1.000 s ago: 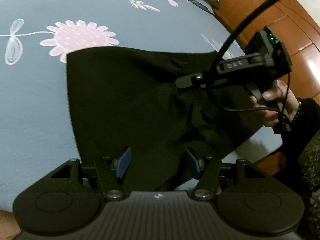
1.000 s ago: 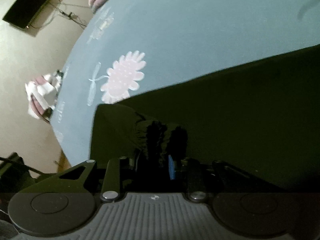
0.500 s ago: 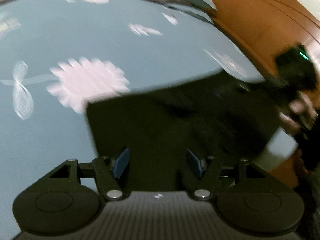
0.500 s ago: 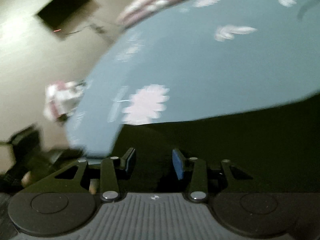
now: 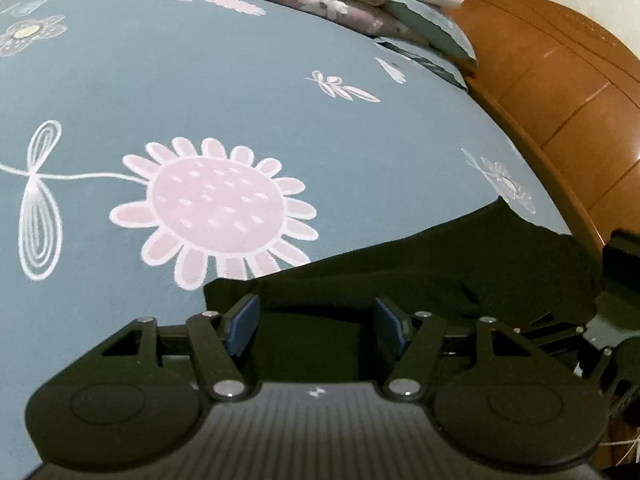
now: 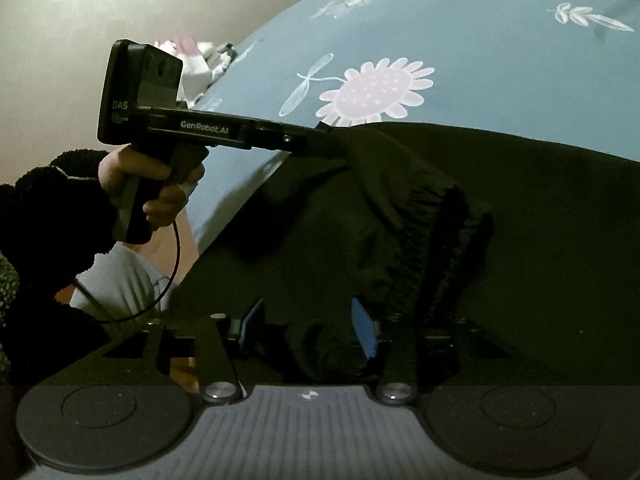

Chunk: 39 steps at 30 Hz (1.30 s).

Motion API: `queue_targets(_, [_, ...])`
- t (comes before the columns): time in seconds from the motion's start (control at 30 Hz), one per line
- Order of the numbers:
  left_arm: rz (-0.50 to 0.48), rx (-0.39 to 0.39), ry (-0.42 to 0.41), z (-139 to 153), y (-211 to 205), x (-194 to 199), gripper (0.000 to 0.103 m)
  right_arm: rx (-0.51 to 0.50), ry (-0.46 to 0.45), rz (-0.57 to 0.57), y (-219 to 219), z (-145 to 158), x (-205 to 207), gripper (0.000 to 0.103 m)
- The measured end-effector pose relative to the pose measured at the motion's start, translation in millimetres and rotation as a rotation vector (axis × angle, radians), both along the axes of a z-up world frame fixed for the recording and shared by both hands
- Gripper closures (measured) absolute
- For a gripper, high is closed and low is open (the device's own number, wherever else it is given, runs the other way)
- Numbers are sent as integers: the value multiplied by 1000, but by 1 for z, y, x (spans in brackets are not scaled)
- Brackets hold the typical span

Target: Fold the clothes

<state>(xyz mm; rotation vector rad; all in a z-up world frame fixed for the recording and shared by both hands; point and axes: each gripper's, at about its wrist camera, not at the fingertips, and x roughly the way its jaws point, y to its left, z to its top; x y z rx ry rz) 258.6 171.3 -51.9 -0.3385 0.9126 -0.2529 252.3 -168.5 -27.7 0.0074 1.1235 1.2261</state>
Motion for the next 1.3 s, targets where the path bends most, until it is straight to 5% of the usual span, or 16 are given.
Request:
queue_targets(0.27, [-106,80,-25,37,-26,-45,41,36,-65,-105,-11,29,-1,34])
queue_targets(0.53, [-94,33,105,6,-38,-72,41,-98,-100,-220,-33,17,11,28])
queue_targets(0.87, [0,25,-24,21,-21,-19,39,-33,-56,-216,-39,-5,8,0])
queue_targets(1.03, [23,34,-3,2,-18,5,39,-24,-73,-214,-38,-7,5,0])
queue_targets(1.3, [-65,-15,-63,28,-45,-2,37,67,63,-309,-51,-15,20,0])
